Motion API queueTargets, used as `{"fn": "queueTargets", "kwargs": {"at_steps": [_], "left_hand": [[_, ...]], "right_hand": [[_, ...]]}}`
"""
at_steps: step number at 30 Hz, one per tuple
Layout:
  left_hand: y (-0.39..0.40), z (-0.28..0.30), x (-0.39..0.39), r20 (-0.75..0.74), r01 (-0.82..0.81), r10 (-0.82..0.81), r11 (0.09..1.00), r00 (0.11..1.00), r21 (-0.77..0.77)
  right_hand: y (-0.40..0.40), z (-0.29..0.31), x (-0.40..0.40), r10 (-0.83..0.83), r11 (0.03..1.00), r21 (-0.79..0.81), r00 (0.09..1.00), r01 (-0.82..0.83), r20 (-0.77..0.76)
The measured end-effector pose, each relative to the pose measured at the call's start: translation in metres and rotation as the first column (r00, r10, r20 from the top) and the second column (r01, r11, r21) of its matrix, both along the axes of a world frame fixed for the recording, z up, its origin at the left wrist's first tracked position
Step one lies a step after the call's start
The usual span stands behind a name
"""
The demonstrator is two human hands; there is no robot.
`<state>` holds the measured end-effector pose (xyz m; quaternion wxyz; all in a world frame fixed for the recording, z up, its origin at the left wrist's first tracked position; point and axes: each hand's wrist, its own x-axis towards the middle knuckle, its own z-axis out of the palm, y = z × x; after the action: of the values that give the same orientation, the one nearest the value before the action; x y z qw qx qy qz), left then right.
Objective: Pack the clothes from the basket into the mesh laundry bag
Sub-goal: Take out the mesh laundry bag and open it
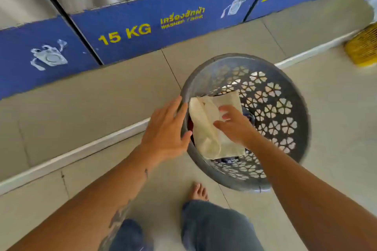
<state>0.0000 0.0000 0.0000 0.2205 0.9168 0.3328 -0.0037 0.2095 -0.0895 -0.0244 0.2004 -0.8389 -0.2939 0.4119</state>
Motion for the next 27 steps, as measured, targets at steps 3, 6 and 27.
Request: {"fn": "queueTargets", "kwargs": {"at_steps": [3, 6, 27], "left_hand": [[0.005, -0.034, 0.000, 0.172, 0.000, -0.006, 0.999, 0.985, 0.032], [0.007, -0.060, 0.001, 0.340, 0.004, -0.016, 0.999, 0.940, 0.036], [-0.060, -0.020, -0.015, 0.482, -0.233, 0.275, 0.961, 0.832, -0.147]], "right_hand": [[0.003, -0.045, 0.006, -0.078, 0.995, -0.075, 0.987, 0.068, -0.140], [0.008, -0.083, 0.008, 0.001, 0.992, -0.127, 0.978, -0.028, -0.209], [-0.063, 0.025, -0.053, -0.030, 0.829, 0.537, 0.946, -0.158, 0.323]]}}
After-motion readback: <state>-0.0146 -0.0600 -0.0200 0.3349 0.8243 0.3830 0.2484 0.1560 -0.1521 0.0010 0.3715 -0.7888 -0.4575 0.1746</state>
